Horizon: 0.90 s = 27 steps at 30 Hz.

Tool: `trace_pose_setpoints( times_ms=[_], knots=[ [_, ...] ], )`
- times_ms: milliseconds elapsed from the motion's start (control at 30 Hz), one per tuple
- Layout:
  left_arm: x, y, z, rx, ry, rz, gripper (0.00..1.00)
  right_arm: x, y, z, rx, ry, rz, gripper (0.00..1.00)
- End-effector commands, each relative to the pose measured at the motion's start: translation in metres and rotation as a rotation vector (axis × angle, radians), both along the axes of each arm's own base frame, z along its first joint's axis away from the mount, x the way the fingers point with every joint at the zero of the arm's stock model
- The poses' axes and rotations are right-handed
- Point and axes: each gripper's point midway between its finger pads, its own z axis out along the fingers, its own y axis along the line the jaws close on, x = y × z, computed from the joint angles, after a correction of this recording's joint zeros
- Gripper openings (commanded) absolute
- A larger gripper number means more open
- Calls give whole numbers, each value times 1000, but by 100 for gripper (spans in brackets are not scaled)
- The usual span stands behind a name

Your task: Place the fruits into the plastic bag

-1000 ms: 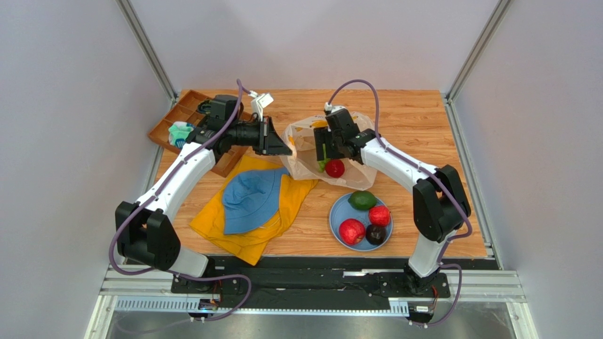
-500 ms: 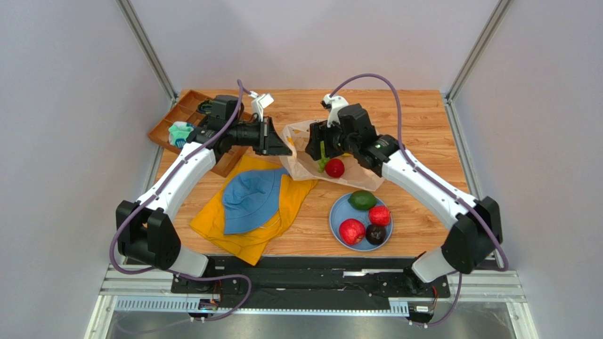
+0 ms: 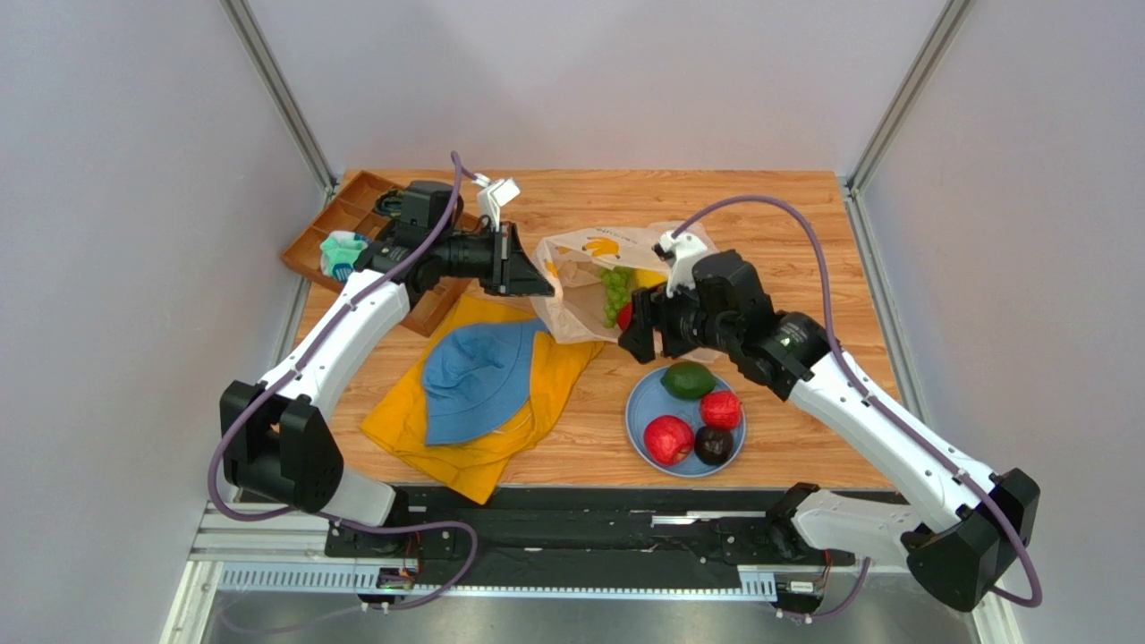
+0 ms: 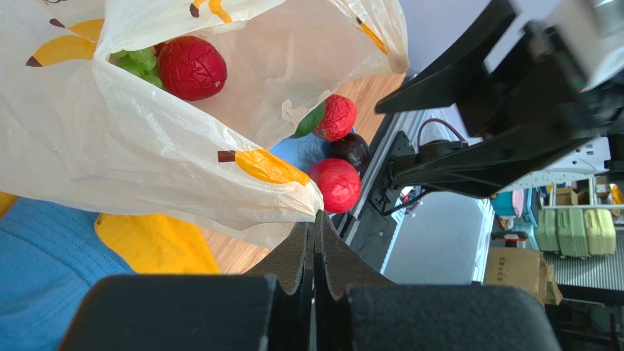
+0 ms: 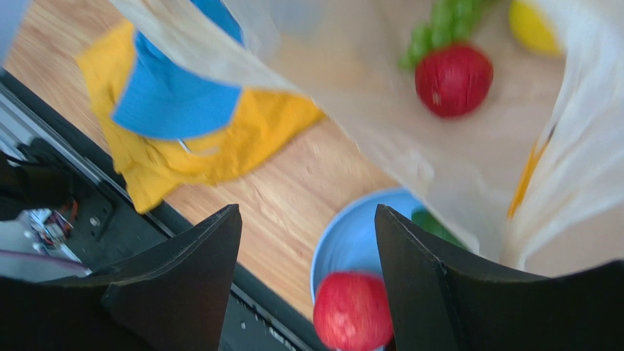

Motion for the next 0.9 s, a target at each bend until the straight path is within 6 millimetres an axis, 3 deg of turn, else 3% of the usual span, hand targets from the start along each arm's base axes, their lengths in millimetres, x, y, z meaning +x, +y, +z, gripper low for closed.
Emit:
trace_pose_setpoints(
  times_ms=[0,100,233,433,867],
  knots=[
    [9,0,15,-9,-68,-2,0,-39,-32,-46,-89,179,-60,71],
    [9,0,15,-11,-67,-4,0,-53,-40,-48,-66,202,-74,72],
    [8,0,15,-11,-65,-4,0,-69,-41,-67,-59,281,-60,75],
    [8,0,16,-11,-69,-3,0,-76,-55,-104,-187,431,-147,77],
    [9,0,13,-10,-60,-4,0,-85,-59,-145,-349,504,-174,80]
  ],
)
